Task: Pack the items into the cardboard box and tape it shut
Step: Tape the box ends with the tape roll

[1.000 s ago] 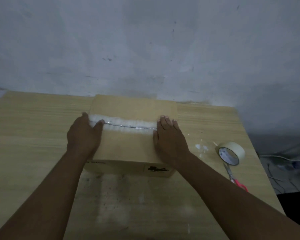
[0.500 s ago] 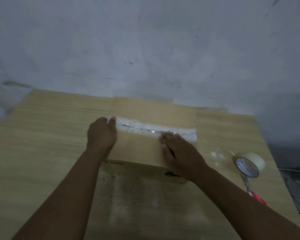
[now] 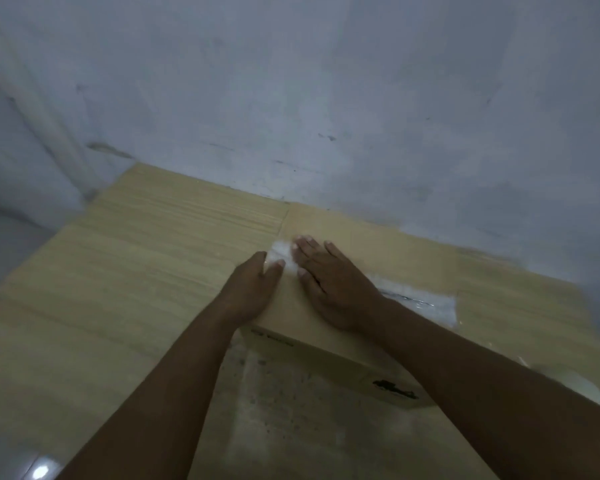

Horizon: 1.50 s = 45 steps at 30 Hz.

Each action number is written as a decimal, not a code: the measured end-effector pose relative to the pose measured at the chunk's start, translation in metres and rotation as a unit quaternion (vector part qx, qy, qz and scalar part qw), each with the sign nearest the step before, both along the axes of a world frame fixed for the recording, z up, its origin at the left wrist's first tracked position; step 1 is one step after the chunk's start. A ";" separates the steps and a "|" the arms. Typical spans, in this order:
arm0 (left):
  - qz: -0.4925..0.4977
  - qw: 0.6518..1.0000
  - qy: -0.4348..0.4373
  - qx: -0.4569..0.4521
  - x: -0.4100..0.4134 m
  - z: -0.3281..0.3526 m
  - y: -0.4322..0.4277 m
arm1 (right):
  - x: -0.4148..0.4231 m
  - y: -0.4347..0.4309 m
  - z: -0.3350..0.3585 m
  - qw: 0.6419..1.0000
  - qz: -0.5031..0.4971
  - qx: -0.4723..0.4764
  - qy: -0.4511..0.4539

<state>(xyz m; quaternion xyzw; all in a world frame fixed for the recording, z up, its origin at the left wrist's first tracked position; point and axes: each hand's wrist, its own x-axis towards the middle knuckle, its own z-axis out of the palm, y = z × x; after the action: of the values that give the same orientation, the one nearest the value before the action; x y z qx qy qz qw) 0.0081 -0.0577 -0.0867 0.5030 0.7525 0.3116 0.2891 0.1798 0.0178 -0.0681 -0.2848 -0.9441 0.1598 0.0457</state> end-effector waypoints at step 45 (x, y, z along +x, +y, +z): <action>-0.056 0.838 -0.542 -0.031 -0.028 -0.067 -0.010 | -0.160 0.020 0.037 0.886 0.148 0.005 -0.440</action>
<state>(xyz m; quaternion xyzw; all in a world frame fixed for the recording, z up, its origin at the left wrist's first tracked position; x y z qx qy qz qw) -0.0201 -0.0679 -0.1536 0.2859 0.4553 0.4941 0.6832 0.0201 0.0378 -0.0309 -0.1828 -0.8991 0.0177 -0.3973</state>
